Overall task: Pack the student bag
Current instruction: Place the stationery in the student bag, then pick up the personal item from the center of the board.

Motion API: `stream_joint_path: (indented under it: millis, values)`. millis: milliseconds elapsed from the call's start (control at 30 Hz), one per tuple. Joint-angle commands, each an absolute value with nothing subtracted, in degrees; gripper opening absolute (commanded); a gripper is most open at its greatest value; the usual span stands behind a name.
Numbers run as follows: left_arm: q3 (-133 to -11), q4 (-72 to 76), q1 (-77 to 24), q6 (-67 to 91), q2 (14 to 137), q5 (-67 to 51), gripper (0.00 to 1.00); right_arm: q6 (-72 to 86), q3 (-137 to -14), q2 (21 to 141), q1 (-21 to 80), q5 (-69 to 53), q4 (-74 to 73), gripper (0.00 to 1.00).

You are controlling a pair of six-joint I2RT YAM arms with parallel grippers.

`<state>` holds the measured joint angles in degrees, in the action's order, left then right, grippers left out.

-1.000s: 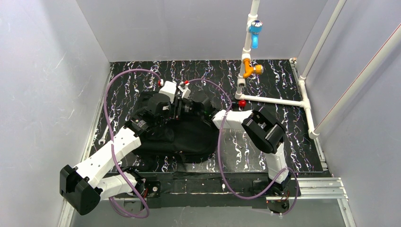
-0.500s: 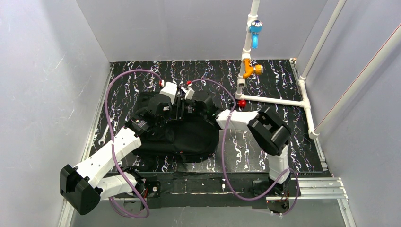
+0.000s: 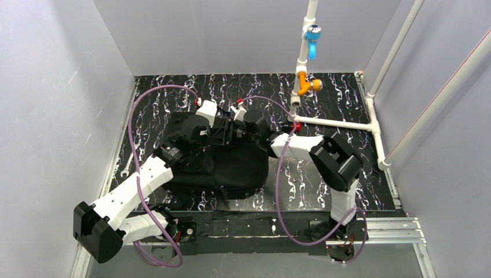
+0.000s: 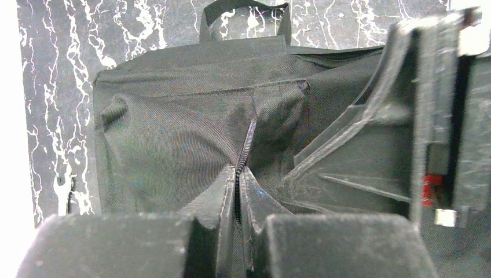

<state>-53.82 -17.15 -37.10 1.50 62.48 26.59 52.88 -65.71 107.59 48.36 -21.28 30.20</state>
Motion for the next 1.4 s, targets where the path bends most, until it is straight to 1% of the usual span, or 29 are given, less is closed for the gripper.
stream_joint_path:
  millis: [0, 133, 300, 400, 533, 667, 833, 967, 1067, 1133, 1200, 1233, 1300, 1367]
  values:
    - [-56.16, -12.74, -37.97, 2.37, 60.86, 25.40, 0.00, 56.71, -69.41, 112.48, 49.47, -21.55, 34.89, 0.48]
    - [-56.21, -12.65, -37.97, 2.24, 60.80, 25.06, 0.00, 56.69, -74.41, 116.43, 51.16, -22.33, 33.51, 0.45]
    - [-56.41, -12.83, -37.96, 2.25, 61.00, 25.72, 0.00, 56.65, -81.50, 119.56, 52.71, -23.63, 31.99, 0.38]
    - [-56.06, -12.51, -37.90, 1.87, 60.55, 26.45, 0.00, 55.96, -82.69, 119.01, 52.73, -23.14, 31.98, 0.34]
    - [-56.01, -12.48, -37.96, 1.98, 60.40, 26.55, 0.00, 55.35, -83.27, 118.89, 52.44, -23.78, 32.80, 0.33]
    - [-55.99, -12.48, -37.91, 1.89, 60.46, 26.27, 0.00, 56.18, -80.09, 117.41, 51.08, -23.38, 32.87, 0.31]
    - [-55.90, -12.41, -37.94, 1.66, 60.38, 26.72, 0.00, 54.46, -70.85, 110.59, 47.74, -23.13, 29.51, 0.36]
    - [-55.91, -12.49, -37.97, 1.67, 60.39, 26.58, 0.00, 42.26, -65.16, 100.65, 45.74, -17.71, 10.44, 0.37]
    - [-55.90, -12.41, -37.95, 1.71, 60.45, 26.55, 0.00, 34.03, -61.13, 92.80, 45.71, -9.71, -2.34, 0.41]
    - [-55.98, -12.41, -37.92, 1.74, 60.64, 26.35, 0.00, 31.92, -56.91, 87.17, 45.71, -4.59, -6.32, 0.44]
    - [-56.07, -12.56, -37.96, 1.97, 60.95, 25.90, 0.00, 31.43, -51.28, 80.97, 45.37, 4.83, -7.86, 0.47]
    - [-56.07, -12.57, -37.97, 2.13, 60.99, 25.66, 0.00, 32.15, -48.34, 77.52, 44.78, 8.34, -7.99, 0.51]
    - [-55.99, -12.50, -37.92, 2.40, 61.26, 25.27, 0.00, 35.00, -42.72, 71.32, 42.05, 14.16, -7.75, 0.61]
    - [-55.99, -12.46, -37.90, 2.59, 61.61, 24.99, 0.00, 36.65, -37.83, 65.87, 38.75, 21.23, -7.19, 0.76]
